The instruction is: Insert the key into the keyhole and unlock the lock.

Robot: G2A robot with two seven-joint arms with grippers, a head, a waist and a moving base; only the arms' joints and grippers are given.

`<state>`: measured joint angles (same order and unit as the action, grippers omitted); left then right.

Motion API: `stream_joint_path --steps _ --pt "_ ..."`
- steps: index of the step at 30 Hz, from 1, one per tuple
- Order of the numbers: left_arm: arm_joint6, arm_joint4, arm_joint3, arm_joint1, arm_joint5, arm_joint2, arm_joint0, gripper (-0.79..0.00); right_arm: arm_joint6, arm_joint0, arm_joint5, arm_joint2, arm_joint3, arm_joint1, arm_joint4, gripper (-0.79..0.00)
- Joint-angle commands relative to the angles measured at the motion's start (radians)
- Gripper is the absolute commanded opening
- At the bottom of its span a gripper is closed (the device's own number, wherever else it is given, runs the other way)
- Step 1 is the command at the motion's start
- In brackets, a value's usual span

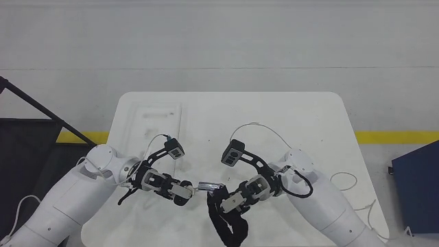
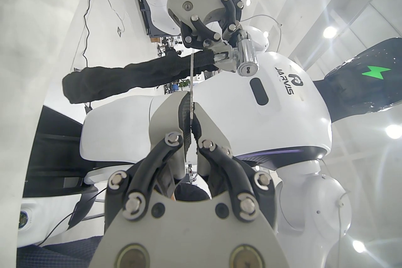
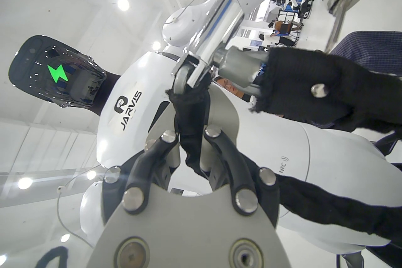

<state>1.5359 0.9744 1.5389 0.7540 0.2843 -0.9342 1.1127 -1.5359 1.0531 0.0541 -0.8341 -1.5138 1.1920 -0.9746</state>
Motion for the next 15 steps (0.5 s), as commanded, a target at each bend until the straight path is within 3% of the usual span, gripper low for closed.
stream_joint_path --steps 1,15 --pt "0.0 0.0 0.0 0.0 0.0 0.0 0.0 -0.785 0.0 0.0 0.0 0.0 0.0 0.0 0.0 -0.785" --pt "0.0 0.0 0.0 0.0 0.0 0.0 0.0 -0.785 0.0 0.0 0.0 0.0 0.0 0.0 0.0 -0.785"
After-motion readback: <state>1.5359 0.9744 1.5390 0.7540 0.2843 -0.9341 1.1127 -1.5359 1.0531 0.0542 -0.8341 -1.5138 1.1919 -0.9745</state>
